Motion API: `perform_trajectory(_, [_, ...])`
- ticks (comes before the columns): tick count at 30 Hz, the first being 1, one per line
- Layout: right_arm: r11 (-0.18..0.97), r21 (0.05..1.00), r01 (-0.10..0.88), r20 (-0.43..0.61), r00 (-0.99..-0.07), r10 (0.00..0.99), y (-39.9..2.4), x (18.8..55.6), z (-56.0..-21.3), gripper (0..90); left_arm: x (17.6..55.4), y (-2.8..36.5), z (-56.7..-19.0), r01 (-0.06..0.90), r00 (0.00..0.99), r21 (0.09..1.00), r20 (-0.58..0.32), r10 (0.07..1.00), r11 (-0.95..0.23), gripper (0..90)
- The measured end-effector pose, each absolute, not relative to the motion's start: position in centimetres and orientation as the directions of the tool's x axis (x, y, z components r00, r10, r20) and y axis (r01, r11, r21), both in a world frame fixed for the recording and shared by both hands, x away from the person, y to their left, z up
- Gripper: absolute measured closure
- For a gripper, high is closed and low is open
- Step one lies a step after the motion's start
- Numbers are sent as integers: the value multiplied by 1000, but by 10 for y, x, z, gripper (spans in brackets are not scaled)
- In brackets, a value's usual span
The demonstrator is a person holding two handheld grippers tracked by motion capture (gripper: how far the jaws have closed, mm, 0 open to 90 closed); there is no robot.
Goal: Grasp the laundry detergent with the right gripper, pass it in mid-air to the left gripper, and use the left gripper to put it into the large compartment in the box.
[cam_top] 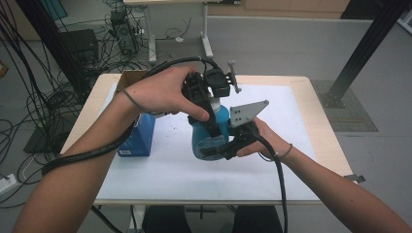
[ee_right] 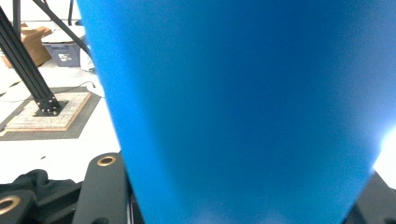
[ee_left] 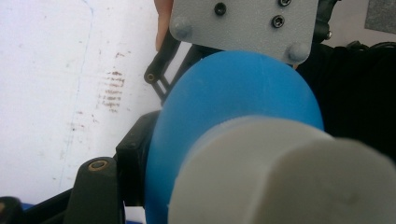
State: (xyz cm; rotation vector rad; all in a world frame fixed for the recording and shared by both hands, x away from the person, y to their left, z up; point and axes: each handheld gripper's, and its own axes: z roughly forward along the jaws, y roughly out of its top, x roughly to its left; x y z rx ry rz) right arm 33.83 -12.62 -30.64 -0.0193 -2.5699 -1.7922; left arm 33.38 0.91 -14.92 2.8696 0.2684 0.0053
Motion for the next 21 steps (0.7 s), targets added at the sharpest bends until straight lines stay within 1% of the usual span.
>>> perform_trajectory(7, [344,939,15,14,-1000,5,-127,338,-307,409,334,8,-150,196,980,256,-30,195,-947,352])
perform_trajectory(21, [338,941,23,20,-1000,12,-128,338,-306,409,334,6,-149,196,980,257,-25,196,-946,352])
